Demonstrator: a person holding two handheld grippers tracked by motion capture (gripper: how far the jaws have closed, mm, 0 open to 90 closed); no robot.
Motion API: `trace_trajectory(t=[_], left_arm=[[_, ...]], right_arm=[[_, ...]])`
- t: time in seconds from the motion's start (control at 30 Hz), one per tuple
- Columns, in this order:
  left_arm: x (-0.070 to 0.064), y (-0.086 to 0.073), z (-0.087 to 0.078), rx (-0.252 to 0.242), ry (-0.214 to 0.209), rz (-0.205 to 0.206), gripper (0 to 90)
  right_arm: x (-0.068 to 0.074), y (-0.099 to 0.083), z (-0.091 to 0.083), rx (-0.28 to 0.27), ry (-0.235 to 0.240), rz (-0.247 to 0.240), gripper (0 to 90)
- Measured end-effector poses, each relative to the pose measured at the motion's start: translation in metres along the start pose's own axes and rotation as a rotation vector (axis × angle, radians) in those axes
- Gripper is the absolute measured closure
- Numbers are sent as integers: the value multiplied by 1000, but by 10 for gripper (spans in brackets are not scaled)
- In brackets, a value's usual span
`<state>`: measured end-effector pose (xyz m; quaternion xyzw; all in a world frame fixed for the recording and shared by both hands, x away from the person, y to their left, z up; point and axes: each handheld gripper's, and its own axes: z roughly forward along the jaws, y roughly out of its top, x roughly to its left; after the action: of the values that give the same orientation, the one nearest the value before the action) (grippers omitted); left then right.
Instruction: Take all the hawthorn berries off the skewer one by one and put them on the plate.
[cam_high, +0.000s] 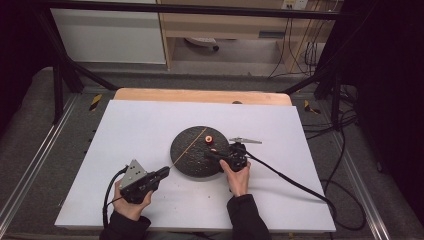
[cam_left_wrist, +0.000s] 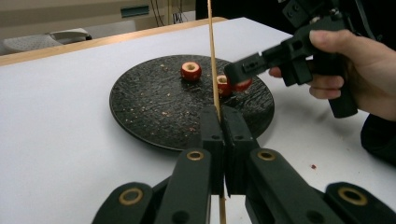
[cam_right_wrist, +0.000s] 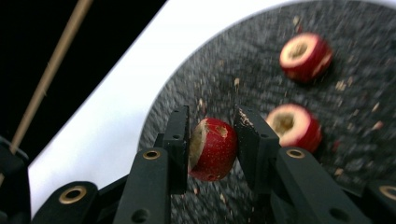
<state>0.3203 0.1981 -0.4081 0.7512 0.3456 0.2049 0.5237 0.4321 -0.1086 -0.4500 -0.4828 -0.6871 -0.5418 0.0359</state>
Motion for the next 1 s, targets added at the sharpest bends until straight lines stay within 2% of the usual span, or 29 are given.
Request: trace_trajectory(t=[0.33, 0.6, 0.77, 1.0], left_arm=[[0, -1, 2, 12, 2, 2, 882], [1, -1, 2, 19, 5, 1, 882], [2, 0, 2, 23, 4, -1, 882], [4, 1, 4, 36, 7, -8, 882]], right_arm=[[-3, -11, 7, 52, -44, -46, 639], [3, -4, -3, 31, -42, -81, 572], [9, 4, -18, 21, -47, -142, 455], [7, 9, -40, 19, -71, -225, 209]])
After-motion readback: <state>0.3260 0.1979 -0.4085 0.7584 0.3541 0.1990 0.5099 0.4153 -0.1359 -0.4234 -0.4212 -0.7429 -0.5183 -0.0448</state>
